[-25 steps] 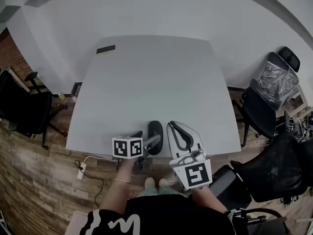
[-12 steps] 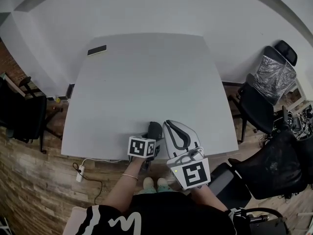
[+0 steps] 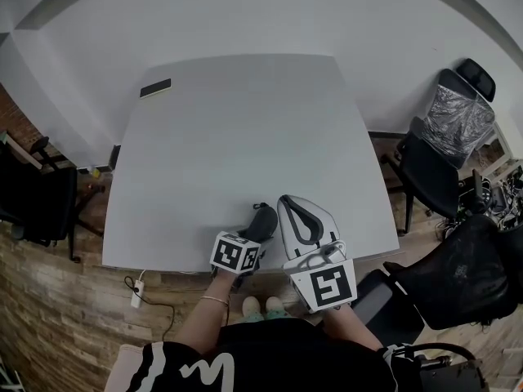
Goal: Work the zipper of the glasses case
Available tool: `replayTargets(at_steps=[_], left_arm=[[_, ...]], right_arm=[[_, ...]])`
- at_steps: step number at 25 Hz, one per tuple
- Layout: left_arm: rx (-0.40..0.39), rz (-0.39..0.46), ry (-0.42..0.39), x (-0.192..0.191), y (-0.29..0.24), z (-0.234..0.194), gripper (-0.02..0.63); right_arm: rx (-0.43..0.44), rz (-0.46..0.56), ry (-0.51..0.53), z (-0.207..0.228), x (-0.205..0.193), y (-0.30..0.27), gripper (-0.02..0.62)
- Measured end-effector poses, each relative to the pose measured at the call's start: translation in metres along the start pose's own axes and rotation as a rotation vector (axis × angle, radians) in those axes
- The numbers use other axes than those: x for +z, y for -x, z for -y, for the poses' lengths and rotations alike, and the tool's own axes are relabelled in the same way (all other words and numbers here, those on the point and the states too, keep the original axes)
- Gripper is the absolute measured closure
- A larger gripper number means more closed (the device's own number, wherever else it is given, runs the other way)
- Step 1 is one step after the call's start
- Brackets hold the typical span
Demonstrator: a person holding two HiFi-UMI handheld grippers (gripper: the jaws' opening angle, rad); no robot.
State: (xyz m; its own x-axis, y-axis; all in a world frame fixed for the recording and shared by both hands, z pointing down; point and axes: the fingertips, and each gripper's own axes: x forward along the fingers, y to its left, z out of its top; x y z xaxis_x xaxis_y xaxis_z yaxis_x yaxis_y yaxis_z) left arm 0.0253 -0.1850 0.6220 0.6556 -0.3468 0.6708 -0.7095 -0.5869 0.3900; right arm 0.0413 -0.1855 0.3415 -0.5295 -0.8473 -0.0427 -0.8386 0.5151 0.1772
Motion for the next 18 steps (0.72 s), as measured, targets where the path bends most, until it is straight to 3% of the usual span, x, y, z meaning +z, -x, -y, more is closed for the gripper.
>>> replayTargets(at_steps=[2, 5, 11, 15, 18], left_arm=[[-0.026, 0.054, -0.011, 0.017, 0.017, -0.001, 0.339], [-0.062, 0.251, -0.023, 0.075, 0.067, -0.003, 0.341], [-0.171, 0.624, -0.258, 0.19, 0.198, 0.046, 0.341], [-0.197, 0.698, -0.448, 0.213, 0.249, 0.09, 0.341], [-0.201, 0.715, -0.547, 0.212, 0.267, 0.119, 0.339]], right_arm=[[-0.006, 0.011, 0.017, 0.002, 0.004, -0.001, 0.588], [-0.017, 0.031, 0.046, 0.007, 0.013, -0.002, 0.588], [-0.016, 0.06, 0.162, 0.014, 0.031, -0.009, 0.588], [0.005, 0.103, 0.221, 0.012, 0.053, -0.019, 0.586], [0.009, 0.15, 0.277, 0.007, 0.074, -0.019, 0.586]])
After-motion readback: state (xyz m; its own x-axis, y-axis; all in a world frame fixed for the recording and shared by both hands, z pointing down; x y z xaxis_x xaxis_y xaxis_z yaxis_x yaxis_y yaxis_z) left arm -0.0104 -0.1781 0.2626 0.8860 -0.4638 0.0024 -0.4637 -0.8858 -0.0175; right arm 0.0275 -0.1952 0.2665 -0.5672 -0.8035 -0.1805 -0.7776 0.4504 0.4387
